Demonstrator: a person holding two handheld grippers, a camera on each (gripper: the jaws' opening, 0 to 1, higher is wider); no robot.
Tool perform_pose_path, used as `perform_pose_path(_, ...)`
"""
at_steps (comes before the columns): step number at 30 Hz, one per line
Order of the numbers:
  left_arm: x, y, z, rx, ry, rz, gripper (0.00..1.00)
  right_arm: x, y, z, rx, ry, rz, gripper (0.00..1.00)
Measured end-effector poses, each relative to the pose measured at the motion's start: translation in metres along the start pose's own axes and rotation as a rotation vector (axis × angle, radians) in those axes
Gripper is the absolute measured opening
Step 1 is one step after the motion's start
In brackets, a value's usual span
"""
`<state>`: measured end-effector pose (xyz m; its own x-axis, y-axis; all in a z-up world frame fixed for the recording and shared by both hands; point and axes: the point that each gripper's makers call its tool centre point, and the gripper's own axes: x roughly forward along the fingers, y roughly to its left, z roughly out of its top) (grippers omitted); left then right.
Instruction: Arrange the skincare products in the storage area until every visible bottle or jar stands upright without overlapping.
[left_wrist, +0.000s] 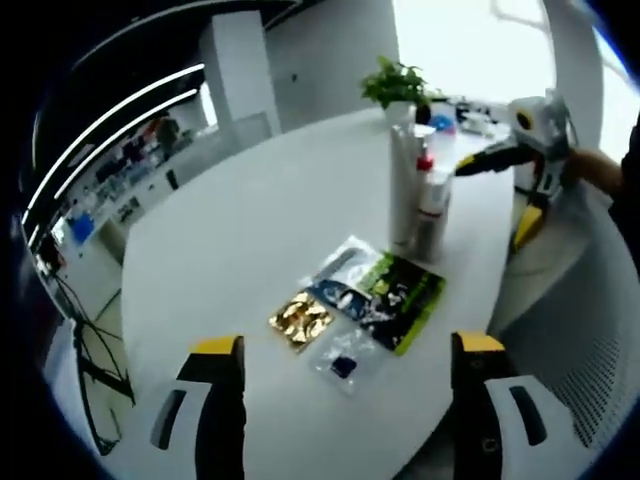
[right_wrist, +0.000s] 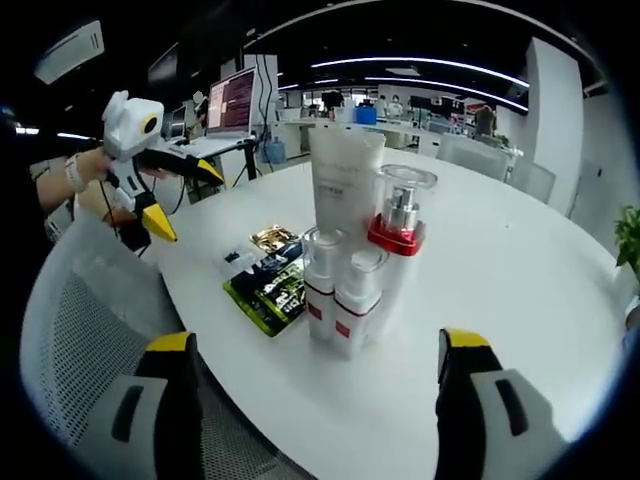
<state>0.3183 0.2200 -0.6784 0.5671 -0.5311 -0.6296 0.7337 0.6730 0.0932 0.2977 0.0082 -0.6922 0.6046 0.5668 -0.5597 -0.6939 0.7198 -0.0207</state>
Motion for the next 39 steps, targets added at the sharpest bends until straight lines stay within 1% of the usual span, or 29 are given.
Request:
perform_pose_path(3, -0.006, -0.002, 0.002, -0.027, -0.029, 0.001, 0.84, -0.007, -0.003, 0.007, -0.001, -0.009, -0.004, 0.99)
perform_pose_path(6, -0.009, -0.003, 0.001, -0.043, -0.041, 0.005, 0.86, -0.013, -0.004, 0.015, 0.005, -0.035, -0.007, 0.99)
perform_pose_path(10, -0.014, -0.006, 0.002, -0.099, -0.079, 0.016, 0.88, -0.019, -0.005, 0.024, 0.000, -0.054, -0.021, 0.99)
perform_pose_path(13, -0.018, -0.007, 0.000, -0.117, -0.086, 0.021, 0.90, -0.023, -0.007, 0.031, 0.000, -0.071, -0.031, 1.00)
perform_pose_path(15, -0.021, -0.006, -0.001, -0.127, -0.085, 0.035, 0.92, -0.025, -0.008, 0.033, 0.002, -0.075, -0.036, 1.00)
perform_pose_path(19, -0.028, -0.003, 0.002, -0.171, -0.122, 0.059, 0.96, -0.030, -0.012, 0.037, 0.006, -0.090, -0.049, 1.00)
perform_pose_path(22, -0.034, 0.001, 0.006, -0.182, -0.144, 0.076, 0.97, -0.030, -0.013, 0.039, 0.013, -0.099, -0.052, 1.00)
perform_pose_path(31, -0.037, 0.001, 0.009, -0.173, -0.139, 0.085, 0.97, -0.030, -0.013, 0.040, 0.016, -0.104, -0.058, 1.00)
perform_pose_path(39, -0.037, 0.002, 0.008, -0.174, -0.134, 0.096, 0.97, -0.032, -0.012, 0.039, 0.024, -0.106, -0.057, 1.00)
